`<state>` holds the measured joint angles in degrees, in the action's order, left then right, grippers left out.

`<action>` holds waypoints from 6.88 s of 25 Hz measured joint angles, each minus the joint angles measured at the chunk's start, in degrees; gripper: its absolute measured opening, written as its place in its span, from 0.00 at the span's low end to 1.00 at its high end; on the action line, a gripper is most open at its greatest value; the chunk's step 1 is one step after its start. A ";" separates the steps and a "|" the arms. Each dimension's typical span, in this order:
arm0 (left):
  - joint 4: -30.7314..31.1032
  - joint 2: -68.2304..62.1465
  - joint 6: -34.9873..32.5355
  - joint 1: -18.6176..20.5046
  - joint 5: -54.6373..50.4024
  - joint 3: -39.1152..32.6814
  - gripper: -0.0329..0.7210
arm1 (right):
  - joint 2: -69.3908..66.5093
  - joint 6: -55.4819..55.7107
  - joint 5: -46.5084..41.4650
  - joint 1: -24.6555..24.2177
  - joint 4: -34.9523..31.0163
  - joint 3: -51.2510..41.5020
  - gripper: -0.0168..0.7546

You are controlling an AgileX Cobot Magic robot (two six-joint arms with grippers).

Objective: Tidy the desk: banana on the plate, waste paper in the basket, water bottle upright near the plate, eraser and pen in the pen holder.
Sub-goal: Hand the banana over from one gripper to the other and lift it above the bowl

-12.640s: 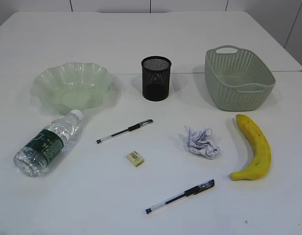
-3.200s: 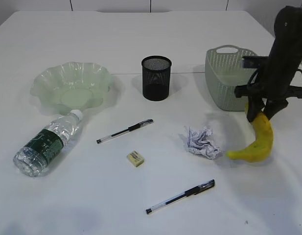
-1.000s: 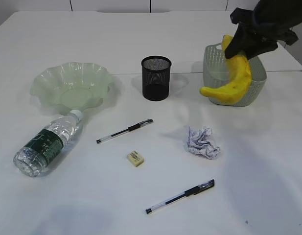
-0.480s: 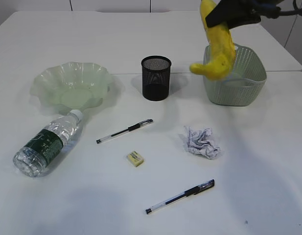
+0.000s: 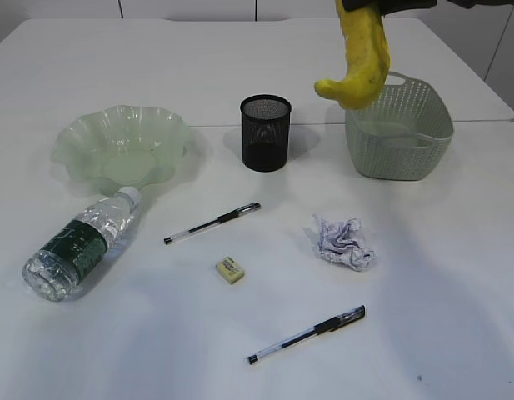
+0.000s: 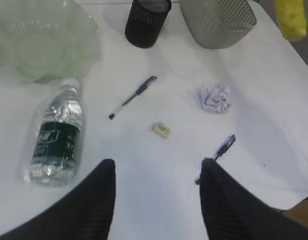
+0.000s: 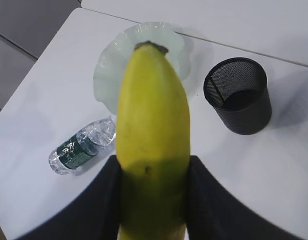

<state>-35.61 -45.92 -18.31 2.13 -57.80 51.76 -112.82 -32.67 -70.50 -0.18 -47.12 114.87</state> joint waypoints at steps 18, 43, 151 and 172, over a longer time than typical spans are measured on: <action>-23.52 -26.75 -16.60 0.00 -5.10 17.13 0.55 | 0.00 -3.86 -0.09 0.00 -5.52 0.04 0.34; -43.57 -36.84 -27.68 0.00 -10.68 17.34 0.63 | 0.00 -7.09 -0.23 8.64 -15.95 0.95 0.34; -60.10 -36.94 -30.90 -8.05 -10.85 17.34 0.39 | 0.00 -2.66 0.16 19.14 -38.52 6.70 0.57; -61.37 -36.93 -30.98 -8.05 -10.54 17.34 0.39 | 0.00 -2.21 0.16 19.14 -37.74 6.70 0.67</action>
<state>-96.97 -82.85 -49.29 -5.91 -68.34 69.10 -112.82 -34.88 -70.34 18.96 -84.86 121.57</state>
